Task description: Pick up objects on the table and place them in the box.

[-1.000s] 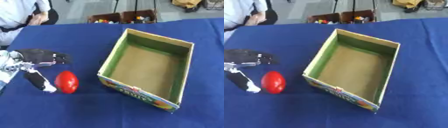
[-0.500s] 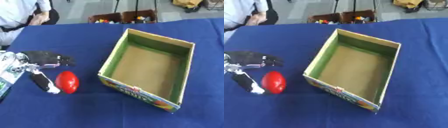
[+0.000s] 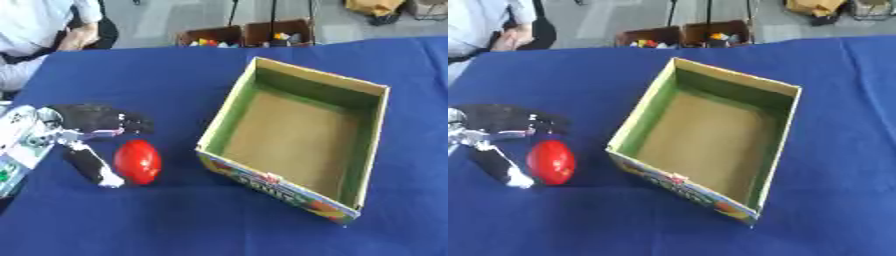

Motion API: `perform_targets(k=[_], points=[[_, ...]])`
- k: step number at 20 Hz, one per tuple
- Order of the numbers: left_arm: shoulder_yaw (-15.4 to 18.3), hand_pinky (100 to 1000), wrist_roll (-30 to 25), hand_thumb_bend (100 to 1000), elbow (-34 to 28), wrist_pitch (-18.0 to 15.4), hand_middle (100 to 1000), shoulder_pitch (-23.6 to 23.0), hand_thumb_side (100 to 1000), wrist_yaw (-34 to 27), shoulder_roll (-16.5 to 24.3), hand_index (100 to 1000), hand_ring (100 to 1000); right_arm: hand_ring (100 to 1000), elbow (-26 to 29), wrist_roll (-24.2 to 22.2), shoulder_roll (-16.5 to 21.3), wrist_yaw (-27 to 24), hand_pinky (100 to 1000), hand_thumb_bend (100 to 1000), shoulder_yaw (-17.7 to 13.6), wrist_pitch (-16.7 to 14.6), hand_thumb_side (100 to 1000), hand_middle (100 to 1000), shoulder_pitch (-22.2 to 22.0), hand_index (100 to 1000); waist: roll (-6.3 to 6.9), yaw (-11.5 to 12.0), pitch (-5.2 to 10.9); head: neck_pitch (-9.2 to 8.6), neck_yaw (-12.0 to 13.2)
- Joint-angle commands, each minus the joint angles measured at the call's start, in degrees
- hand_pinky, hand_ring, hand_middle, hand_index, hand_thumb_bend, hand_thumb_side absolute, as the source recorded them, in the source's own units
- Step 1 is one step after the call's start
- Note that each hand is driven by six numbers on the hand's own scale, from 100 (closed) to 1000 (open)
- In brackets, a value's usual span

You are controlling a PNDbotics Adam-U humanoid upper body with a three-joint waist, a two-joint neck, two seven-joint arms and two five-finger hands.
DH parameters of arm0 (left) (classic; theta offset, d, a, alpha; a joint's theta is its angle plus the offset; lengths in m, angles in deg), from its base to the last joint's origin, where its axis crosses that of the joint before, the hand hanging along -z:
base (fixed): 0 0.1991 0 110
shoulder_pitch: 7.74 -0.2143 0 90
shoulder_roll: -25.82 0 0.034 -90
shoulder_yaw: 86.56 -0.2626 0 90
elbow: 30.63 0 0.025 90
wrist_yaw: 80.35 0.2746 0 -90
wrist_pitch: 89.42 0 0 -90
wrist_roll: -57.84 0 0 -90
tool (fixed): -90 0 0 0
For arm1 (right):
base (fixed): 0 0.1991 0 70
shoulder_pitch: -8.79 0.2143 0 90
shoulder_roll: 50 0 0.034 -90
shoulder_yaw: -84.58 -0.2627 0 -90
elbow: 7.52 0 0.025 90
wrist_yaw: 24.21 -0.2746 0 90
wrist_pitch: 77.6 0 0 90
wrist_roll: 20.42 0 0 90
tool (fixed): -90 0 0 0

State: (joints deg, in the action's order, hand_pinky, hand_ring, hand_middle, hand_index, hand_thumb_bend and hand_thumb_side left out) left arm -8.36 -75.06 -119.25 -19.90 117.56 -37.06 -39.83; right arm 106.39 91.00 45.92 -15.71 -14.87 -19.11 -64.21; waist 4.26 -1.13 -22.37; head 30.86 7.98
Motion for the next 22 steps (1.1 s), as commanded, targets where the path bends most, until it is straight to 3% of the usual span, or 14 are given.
perform_targets(k=[1, 16, 22], points=[[0.17, 770, -9.07, 520, 0.01, -9.00, 1000, 0.72, 611, -0.90, 1.08, 1000, 959, 796, 0.69, -0.06, 0.69, -0.10, 746, 100, -0.15, -0.02, 976, 639, 0.53, 753, -0.54, -0.01, -0.05, -0.77, 0.27], [-0.25, 691, -9.07, 510, 1.08, -8.92, 1000, 0.93, 596, -1.59, 0.23, 1000, 901, 799, 0.69, -0.07, 0.49, -0.24, 746, 100, -0.21, 0.02, 976, 638, 0.56, 751, -0.72, -0.13, -0.22, -0.93, 0.39], [-0.69, 628, -9.07, 491, 1.58, -8.34, 1000, 0.93, 580, -2.57, 0.02, 921, 853, 799, 0.69, -0.08, 0.47, -0.38, 746, 100, -0.26, -0.06, 976, 637, 0.59, 751, -0.70, -0.30, -0.21, -1.08, 0.45]])
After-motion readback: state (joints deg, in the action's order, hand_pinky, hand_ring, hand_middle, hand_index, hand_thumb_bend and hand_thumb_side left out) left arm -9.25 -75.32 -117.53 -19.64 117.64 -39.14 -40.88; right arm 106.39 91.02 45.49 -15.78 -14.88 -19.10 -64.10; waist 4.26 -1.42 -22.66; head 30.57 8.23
